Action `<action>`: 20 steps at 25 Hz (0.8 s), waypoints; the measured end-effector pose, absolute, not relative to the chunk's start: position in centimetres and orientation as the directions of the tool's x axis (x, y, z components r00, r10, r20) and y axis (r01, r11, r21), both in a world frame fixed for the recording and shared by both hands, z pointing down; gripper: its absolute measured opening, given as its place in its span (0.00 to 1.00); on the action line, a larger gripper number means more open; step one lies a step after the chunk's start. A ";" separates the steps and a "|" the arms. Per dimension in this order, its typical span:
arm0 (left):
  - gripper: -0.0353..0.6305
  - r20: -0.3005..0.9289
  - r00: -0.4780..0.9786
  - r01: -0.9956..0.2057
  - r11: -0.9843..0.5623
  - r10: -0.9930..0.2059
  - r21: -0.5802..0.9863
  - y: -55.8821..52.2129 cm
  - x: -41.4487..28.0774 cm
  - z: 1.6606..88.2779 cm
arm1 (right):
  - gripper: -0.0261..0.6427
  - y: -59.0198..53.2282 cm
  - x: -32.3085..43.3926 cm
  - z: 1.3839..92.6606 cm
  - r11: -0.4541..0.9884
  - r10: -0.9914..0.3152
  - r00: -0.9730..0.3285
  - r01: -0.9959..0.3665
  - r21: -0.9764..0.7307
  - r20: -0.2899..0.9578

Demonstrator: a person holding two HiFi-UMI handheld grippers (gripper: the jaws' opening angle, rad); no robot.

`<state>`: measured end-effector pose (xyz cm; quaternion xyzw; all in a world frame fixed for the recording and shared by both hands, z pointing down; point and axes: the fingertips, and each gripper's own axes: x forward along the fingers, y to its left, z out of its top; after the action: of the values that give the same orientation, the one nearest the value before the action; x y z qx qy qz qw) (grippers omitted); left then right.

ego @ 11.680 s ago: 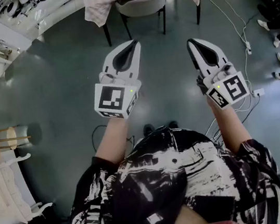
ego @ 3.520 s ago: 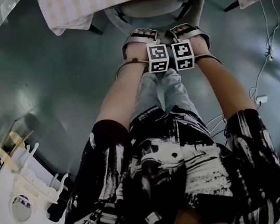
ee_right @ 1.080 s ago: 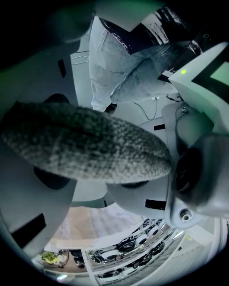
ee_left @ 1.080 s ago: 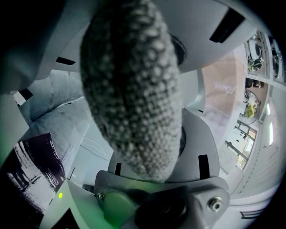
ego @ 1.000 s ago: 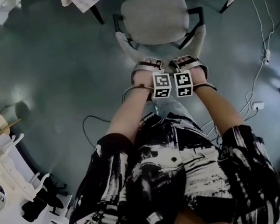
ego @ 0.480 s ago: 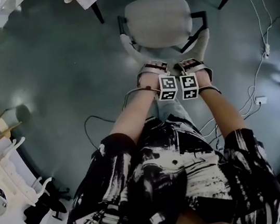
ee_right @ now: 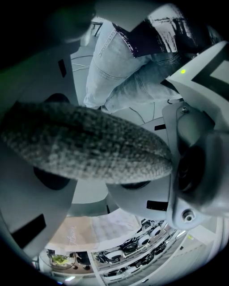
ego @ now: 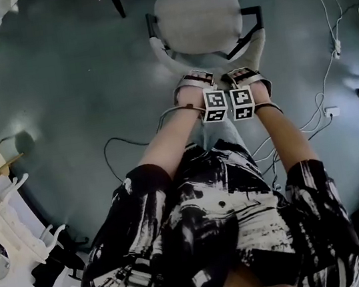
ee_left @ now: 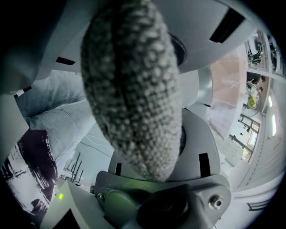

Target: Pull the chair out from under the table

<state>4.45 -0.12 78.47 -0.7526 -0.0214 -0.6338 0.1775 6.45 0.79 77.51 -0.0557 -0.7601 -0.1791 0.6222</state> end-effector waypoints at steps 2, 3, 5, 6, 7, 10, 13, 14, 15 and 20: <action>0.19 0.961 0.195 0.263 -0.933 -0.196 -0.244 0.8 4.8 78.6 | 0.20 1.8 6.8 77.7 0.931 -0.139 -0.218 0.303 0.202 0.966; 0.19 0.961 0.195 0.267 -0.932 -0.197 -0.246 1.2 4.8 78.6 | 0.20 2.2 6.9 77.7 0.932 -0.140 -0.218 0.300 0.202 0.966; 0.19 0.960 0.199 0.274 -0.929 -0.197 -0.247 2.0 4.8 78.8 | 0.20 3.0 6.8 77.8 0.934 -0.140 -0.218 0.294 0.202 0.966; 0.19 0.960 0.200 0.276 -0.929 -0.196 -0.247 2.3 4.8 78.9 | 0.20 3.3 6.7 77.9 0.935 -0.141 -0.219 0.291 0.202 0.966; 0.19 0.960 0.202 0.277 -0.928 -0.195 -0.247 2.6 4.8 78.9 | 0.20 3.6 6.7 77.9 0.935 -0.141 -0.219 0.290 0.203 0.965; 0.19 0.960 0.201 0.272 -0.931 -0.195 -0.245 3.6 5.1 79.0 | 0.20 4.5 7.1 78.0 0.934 -0.142 -0.218 0.294 0.204 0.966; 0.19 0.961 0.199 0.259 -0.936 -0.191 -0.239 5.2 6.1 78.9 | 0.20 6.1 8.1 77.9 0.931 -0.135 -0.217 0.306 0.199 0.967; 0.19 0.962 0.196 0.255 -0.937 -0.190 -0.237 5.7 6.4 78.8 | 0.20 6.6 8.4 77.8 0.930 -0.133 -0.219 0.311 0.198 0.967; 0.19 0.963 0.193 0.251 -0.939 -0.191 -0.236 6.1 6.7 78.7 | 0.20 7.0 8.7 77.7 0.928 -0.132 -0.220 0.316 0.198 0.967; 0.19 0.963 0.190 0.240 -0.942 -0.192 -0.235 7.7 7.4 78.8 | 0.20 8.5 9.3 77.8 0.922 -0.127 -0.229 0.331 0.200 0.965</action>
<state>7.39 7.67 78.81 -0.7526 -0.0159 -0.6361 0.1696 9.34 8.52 77.75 -0.0671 -0.7615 -0.1854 0.6174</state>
